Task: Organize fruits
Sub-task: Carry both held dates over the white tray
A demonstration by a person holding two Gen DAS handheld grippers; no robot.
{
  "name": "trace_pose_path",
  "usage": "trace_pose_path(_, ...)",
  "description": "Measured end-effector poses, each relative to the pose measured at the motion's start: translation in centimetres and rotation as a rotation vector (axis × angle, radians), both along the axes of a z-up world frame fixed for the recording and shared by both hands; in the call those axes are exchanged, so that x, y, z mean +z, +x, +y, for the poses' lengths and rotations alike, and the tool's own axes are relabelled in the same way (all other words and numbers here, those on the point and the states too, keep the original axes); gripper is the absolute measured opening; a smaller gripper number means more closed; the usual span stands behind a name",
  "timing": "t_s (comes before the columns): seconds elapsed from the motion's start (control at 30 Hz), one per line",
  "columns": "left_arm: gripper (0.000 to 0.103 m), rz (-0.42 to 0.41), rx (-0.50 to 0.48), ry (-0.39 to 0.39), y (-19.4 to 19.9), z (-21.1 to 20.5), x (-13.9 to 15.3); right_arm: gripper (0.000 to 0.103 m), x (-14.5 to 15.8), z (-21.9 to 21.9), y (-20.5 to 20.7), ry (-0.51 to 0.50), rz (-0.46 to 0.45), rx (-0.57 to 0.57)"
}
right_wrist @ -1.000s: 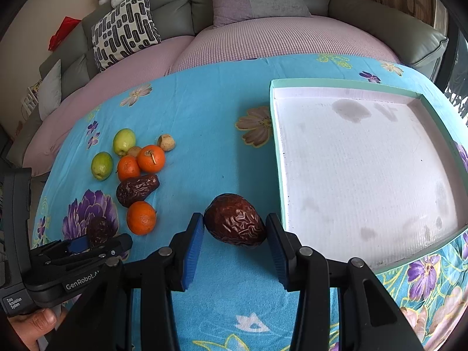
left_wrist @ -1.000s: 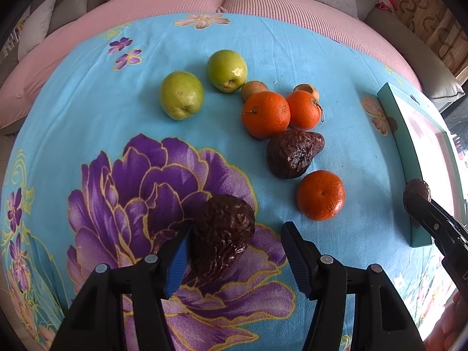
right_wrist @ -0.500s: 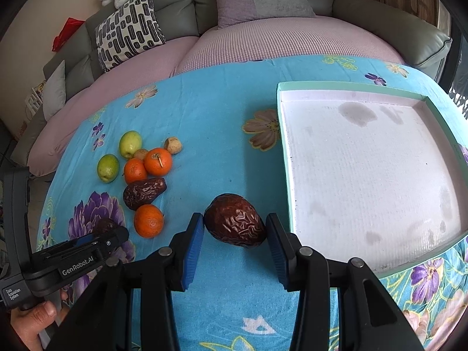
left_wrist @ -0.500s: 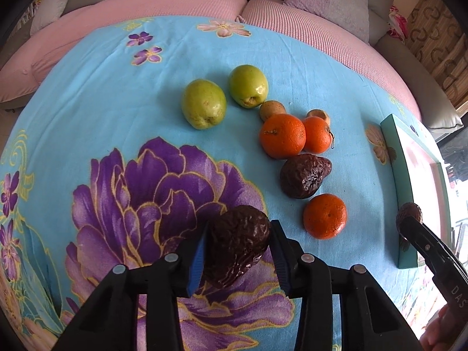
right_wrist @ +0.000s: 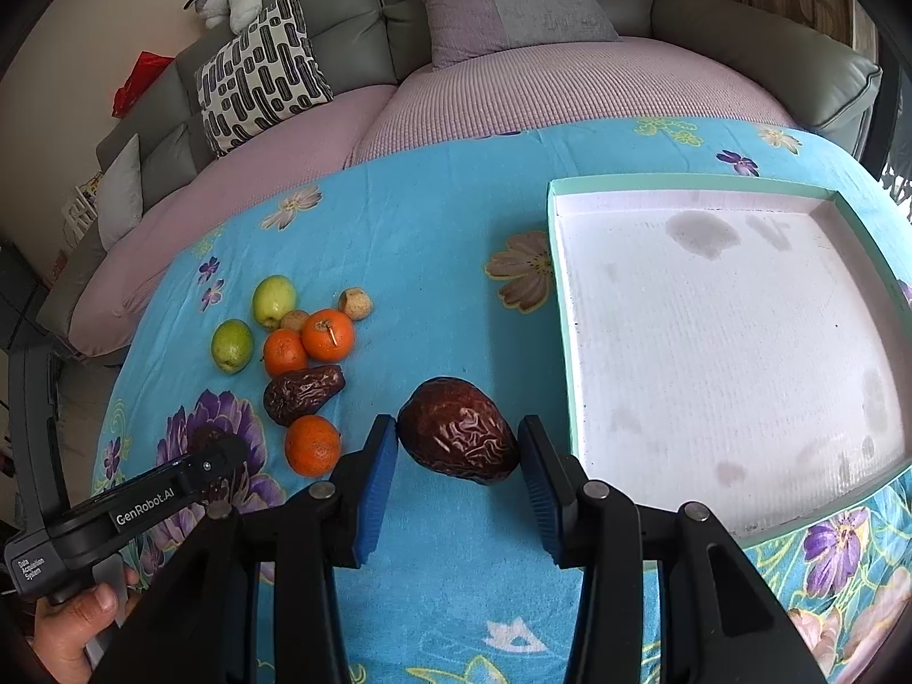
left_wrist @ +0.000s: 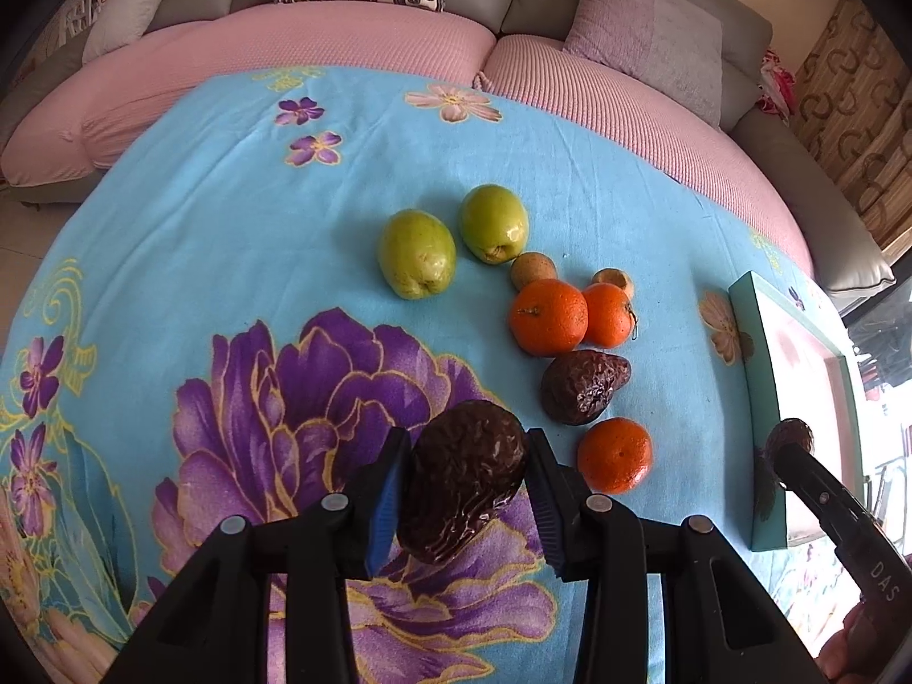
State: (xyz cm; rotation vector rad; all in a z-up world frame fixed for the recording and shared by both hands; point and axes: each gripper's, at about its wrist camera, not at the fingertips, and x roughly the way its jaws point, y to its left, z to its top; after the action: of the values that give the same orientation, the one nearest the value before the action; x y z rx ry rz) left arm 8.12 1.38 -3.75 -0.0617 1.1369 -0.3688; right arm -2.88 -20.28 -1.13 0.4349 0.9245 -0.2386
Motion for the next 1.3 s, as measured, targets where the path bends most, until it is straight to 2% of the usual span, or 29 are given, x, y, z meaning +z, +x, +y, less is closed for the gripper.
trace_pose_path(0.2,0.043,-0.043,-0.032,0.009,-1.3,-1.2,2.0,0.045,1.1,-1.5,-0.3,-0.044,-0.025,-0.050)
trace_pose_path(0.47,0.043,-0.083,-0.099,-0.002,-1.8,-4.5,3.9,0.045,1.6,-8.3,-2.3,-0.044,-0.029,-0.259)
trace_pose_path(0.63,0.043,-0.107,-0.191,0.016,-1.5,-9.3,5.1,0.045,1.8,-13.0,-3.6,-0.070,-0.009,-0.388)
trace_pose_path(0.83,0.043,-0.156,-0.343,-0.003,-2.0,-16.6,6.6,0.045,1.8,-17.7,-5.3,-0.090,0.021,-0.514)
trace_pose_path(1.07,0.043,-0.178,-0.517,-0.014,-4.3,-24.6,6.0,0.045,1.7,-21.4,-7.4,-0.139,0.065,-0.622)
trace_pose_path(1.3,0.043,-0.152,-0.634,0.045,-5.6,-29.9,2.7,0.045,0.1,-23.1,-9.0,-0.106,0.099,-0.675)
